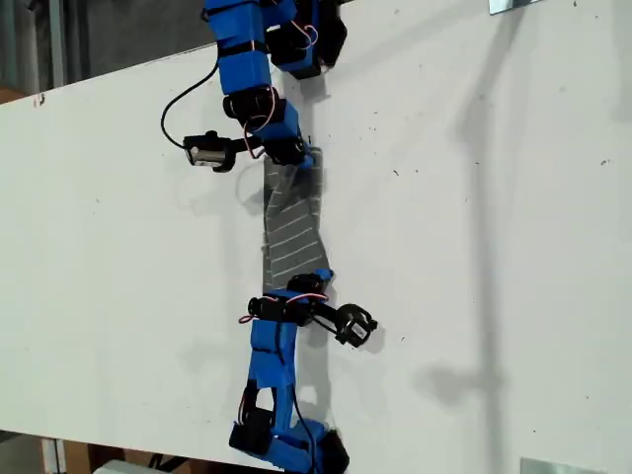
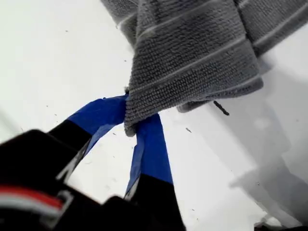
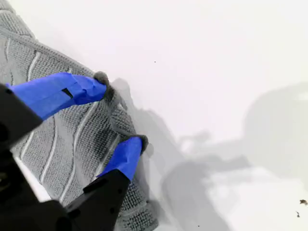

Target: Grasp corners of a square towel and fold twice.

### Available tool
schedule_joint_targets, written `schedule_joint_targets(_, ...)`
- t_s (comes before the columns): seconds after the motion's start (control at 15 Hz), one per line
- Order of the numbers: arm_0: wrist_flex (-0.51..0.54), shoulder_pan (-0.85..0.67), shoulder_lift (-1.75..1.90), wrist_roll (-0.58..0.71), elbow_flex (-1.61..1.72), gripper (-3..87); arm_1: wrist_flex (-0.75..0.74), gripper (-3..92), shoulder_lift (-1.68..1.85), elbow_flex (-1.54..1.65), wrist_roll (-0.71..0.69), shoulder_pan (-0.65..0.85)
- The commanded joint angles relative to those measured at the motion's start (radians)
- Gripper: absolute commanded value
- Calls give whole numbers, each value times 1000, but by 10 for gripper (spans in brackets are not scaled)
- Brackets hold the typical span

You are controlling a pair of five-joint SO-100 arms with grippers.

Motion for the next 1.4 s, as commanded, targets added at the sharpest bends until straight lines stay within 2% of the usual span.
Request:
schedule_joint_targets(0.0, 18, -20, 17, 12, -51, 200, 20, -1, -63, -149, -40, 2)
schedule_joint_targets(0.33, 29, -44, -54, -5, -57, 198, 28, -1, -184, -261, -55, -15)
schedule_joint_targets(0.4, 32, -43, -57, 3, -66, 167, 29, -1, -198, -276, -55, -20)
schedule_joint_targets(0.47, 32, -44, -61, 0, -67, 65, 32, -1, -206, -287, -55, -21)
schedule_joint_targets(0.53, 35, -48, -61, -5, -66, 0, 35, -1, -209, -298, -55, -23)
schedule_joint_targets(0.8, 60, -28, -58, 9, -104, -1, 49, -1, -249, -356, -55, -41)
schedule_joint_targets(1.13, 225, -29, 23, 69, -216, -1, 71, -1, -307, -417, -66, -40)
schedule_joint_targets(1.33, 281, -118, 127, 173, -213, -1, 80, -1, -342, -448, -74, -32)
